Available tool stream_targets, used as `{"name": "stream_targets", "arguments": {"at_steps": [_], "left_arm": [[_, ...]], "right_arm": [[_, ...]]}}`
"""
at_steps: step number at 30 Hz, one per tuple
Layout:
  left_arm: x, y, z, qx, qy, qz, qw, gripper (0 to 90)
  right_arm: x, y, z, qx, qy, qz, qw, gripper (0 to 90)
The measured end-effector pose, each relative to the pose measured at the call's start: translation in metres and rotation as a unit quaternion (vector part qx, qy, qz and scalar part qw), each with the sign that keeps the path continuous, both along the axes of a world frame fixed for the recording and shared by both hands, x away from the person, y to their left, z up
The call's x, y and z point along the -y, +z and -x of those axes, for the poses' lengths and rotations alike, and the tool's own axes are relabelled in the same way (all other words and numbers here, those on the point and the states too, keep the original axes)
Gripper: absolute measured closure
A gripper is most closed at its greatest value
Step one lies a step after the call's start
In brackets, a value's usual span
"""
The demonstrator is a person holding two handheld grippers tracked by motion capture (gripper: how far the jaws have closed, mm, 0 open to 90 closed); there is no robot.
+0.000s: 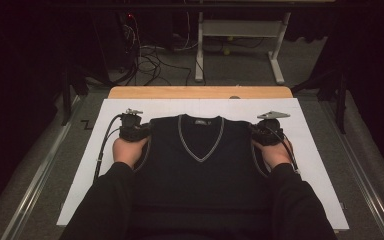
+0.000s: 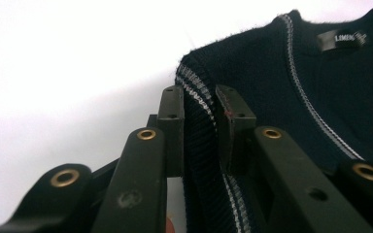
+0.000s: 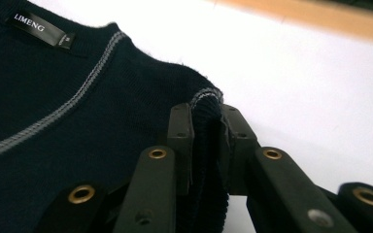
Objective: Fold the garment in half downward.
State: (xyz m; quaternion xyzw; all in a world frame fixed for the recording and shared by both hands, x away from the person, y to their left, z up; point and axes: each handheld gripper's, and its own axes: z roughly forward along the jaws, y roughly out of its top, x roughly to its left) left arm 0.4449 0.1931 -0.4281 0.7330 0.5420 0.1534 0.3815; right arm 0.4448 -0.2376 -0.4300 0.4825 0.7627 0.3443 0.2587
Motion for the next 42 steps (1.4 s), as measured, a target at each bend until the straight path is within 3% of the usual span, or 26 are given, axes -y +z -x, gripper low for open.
{"name": "stream_targets", "arguments": {"at_steps": [4,5,6,11,13,17,20,24,32,42], "left_arm": [[-0.005,0.018,0.000,0.035,0.007,0.020,0.9992,71.3],[-0.007,0.022,0.000,0.040,0.011,0.028,0.9988,71.4],[-0.008,0.027,-0.001,0.044,0.013,0.031,0.9985,71.4],[-0.013,0.051,-0.002,0.083,0.013,0.036,0.9958,71.4],[-0.015,0.062,-0.003,0.093,0.010,0.039,0.9949,71.4],[-0.018,0.081,-0.003,0.114,0.014,0.041,0.9926,71.4],[-0.019,0.088,-0.002,0.123,0.014,0.043,0.9914,71.4],[-0.018,0.082,-0.001,0.114,0.009,0.041,0.9926,71.2],[-0.019,0.059,0.013,0.101,-0.007,0.051,0.9935,71.2],[-0.029,0.041,0.061,0.106,-0.052,0.079,0.9899,71.1]], "right_arm": [[-0.001,0.020,0.001,0.035,-0.001,-0.004,0.9994,78.0],[-0.001,0.030,0.001,0.053,-0.003,-0.007,0.9986,78.0],[-0.001,0.030,0.001,0.053,-0.003,-0.007,0.9986,78.0],[0.001,0.060,0.000,0.095,-0.010,-0.011,0.9954,77.9],[0.002,0.065,0.000,0.101,-0.010,-0.012,0.9947,77.9],[0.005,0.084,-0.001,0.118,-0.015,-0.047,0.9918,78.0],[0.004,0.094,0.000,0.128,-0.014,-0.047,0.9905,78.0],[0.004,0.096,0.001,0.125,-0.008,-0.041,0.9912,77.9],[0.005,0.075,0.012,0.106,0.003,-0.042,0.9935,77.9],[0.015,0.050,0.056,0.112,0.037,-0.058,0.9914,77.9]]}}
